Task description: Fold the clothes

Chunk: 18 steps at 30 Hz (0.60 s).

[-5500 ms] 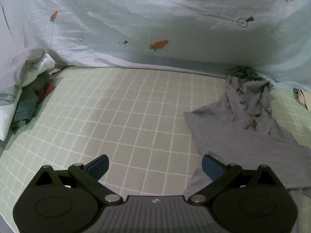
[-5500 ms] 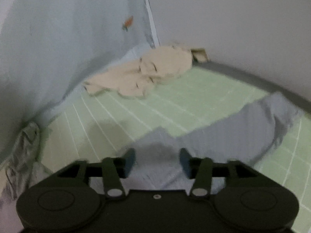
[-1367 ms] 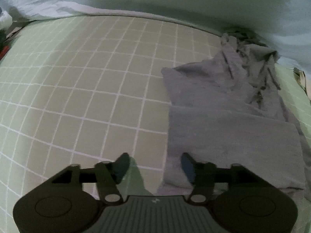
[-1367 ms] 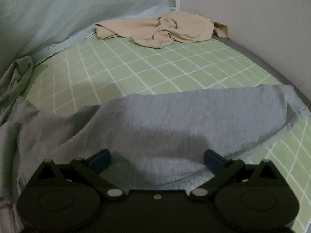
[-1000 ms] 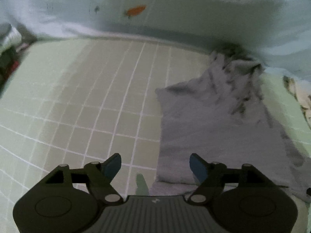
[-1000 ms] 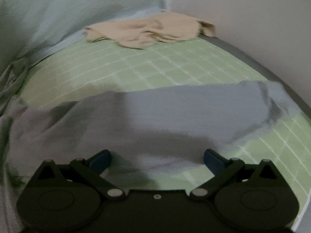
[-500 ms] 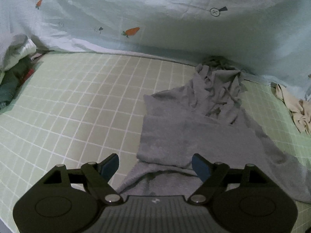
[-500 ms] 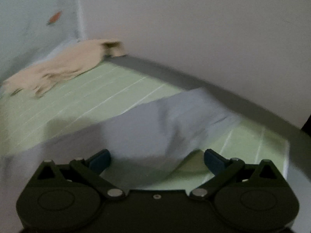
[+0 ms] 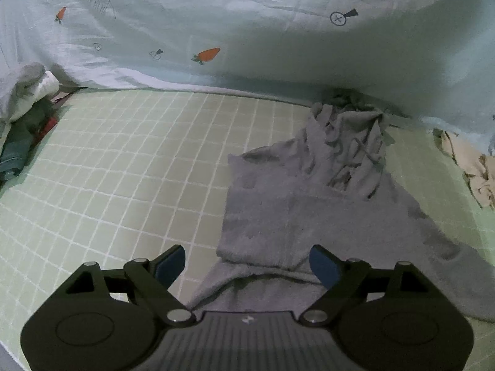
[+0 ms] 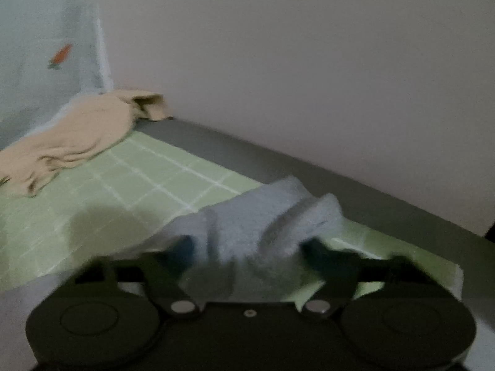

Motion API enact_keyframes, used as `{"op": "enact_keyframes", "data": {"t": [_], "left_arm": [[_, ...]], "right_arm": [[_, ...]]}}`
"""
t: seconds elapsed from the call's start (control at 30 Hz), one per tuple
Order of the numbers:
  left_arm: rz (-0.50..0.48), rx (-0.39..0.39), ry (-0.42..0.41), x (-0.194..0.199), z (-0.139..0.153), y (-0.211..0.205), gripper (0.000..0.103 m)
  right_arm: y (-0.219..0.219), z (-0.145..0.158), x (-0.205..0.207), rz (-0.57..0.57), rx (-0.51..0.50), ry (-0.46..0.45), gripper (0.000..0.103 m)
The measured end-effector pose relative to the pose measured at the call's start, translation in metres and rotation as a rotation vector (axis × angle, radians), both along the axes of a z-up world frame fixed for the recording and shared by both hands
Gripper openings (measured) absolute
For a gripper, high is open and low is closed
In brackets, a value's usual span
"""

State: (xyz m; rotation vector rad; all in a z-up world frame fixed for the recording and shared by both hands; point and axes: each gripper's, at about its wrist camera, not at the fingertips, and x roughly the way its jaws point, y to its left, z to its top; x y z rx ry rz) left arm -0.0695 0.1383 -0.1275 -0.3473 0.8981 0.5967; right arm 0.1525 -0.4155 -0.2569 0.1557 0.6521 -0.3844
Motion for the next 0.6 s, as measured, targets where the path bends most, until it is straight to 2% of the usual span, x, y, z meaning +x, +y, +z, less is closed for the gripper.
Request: {"op": "enact_keyframes", "data": {"t": [0.03, 0.07, 0.17, 0.27, 0.37, 0.5, 0.6], "left_arm": [[-0.002, -0.004, -0.003, 0.000, -0.001, 0.001, 0.088], [-0.006, -0.009, -0.007, -0.001, -0.002, 0.003, 0.088], [-0.008, -0.034, -0.024, -0.002, -0.006, 0.009, 0.088], [-0.002, -0.073, -0.053, -0.004, -0.008, 0.017, 0.088], [0.000, -0.099, -0.077, -0.005, -0.010, 0.024, 0.088], [-0.008, -0.101, -0.090, -0.008, -0.013, 0.031, 0.088], [-0.008, -0.103, -0.099, -0.011, -0.013, 0.037, 0.088]], "right_arm": [[0.005, 0.001, -0.003, 0.022, 0.009, -0.003, 0.042], [0.011, 0.003, -0.006, 0.044, 0.018, -0.005, 0.037], [0.027, 0.006, -0.011, 0.121, 0.073, -0.003, 0.027], [0.042, 0.011, -0.013, 0.157, 0.222, -0.001, 0.023], [0.059, 0.004, -0.017, 0.151, 0.493, -0.020, 0.022], [0.108, -0.011, -0.019, 0.208, 0.773, -0.011, 0.021], [0.141, -0.024, -0.021, 0.194, 1.044, -0.019, 0.020]]}}
